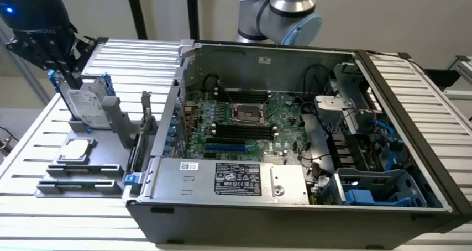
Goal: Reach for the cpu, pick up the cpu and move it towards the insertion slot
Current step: 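Pick up the cpu and move it towards the insertion slot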
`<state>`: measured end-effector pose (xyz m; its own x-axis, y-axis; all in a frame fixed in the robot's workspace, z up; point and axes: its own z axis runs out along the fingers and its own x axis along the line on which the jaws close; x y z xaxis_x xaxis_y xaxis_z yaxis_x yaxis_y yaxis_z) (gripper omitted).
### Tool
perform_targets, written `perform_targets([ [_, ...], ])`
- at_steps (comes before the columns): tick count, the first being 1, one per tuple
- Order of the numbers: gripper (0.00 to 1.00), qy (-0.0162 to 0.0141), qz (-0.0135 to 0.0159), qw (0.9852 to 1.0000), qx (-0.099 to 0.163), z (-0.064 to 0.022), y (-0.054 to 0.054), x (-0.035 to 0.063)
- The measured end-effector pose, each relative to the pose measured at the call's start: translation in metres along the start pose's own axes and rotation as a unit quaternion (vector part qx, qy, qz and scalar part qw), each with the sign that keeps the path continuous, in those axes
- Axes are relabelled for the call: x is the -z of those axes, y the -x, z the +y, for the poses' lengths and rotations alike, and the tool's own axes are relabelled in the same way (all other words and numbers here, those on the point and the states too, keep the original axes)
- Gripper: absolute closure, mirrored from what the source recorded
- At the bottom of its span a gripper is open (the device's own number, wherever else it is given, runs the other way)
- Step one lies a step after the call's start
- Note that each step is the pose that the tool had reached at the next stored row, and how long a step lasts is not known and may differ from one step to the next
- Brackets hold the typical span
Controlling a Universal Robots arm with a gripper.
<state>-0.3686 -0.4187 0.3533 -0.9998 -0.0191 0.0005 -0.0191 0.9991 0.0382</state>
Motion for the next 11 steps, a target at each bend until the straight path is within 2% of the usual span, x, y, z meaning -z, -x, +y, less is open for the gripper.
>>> perform_targets([
  [7, 0.89, -0.0001, 0.0001, 1.0, 0.0, 0.0001, -0.002, 0.0001],
  [11, 0.89, 0.0, 0.0, 1.0, 0.0, 0.0002, -0.016, -0.0005],
])
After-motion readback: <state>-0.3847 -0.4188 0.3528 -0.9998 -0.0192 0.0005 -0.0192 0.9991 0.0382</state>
